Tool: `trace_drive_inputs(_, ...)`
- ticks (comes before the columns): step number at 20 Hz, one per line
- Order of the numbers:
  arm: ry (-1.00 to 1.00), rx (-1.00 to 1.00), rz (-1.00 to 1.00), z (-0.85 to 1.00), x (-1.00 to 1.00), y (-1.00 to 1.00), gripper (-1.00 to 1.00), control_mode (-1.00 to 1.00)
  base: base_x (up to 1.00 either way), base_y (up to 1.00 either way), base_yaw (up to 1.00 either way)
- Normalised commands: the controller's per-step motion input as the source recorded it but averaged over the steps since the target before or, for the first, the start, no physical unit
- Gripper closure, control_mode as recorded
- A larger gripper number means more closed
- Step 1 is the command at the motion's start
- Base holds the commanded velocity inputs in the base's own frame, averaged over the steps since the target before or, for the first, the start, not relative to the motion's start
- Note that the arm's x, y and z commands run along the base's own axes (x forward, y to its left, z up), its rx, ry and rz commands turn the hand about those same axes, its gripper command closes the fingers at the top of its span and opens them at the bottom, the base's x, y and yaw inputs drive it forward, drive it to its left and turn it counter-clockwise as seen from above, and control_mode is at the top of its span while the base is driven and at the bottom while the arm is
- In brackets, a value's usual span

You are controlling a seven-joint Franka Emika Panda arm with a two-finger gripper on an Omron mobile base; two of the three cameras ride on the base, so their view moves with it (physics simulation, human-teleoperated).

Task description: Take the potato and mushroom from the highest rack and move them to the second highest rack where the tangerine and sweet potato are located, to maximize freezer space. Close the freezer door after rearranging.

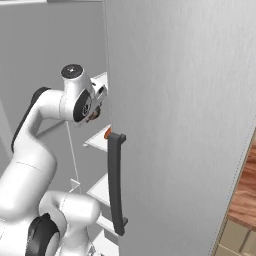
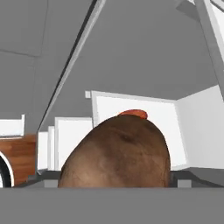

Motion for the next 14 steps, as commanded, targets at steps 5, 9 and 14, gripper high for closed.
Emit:
trace_drive_inputs(5,0.0,-0.24,0.0,-0.64,-0.09,0.05,1.0,-1.0,0.0,0.0,0.0)
trace_drive_inputs(9,-0.04,-0.07,0.0,-0.52,0.02,0.0,1.0,-1.0,0.0,0.0,0.0)
trace_drive_inputs(14,-0.07,-0.01,0.0,-0.46,0.14,0.0,1.0,-1.0,0.0,0.0,0.0)
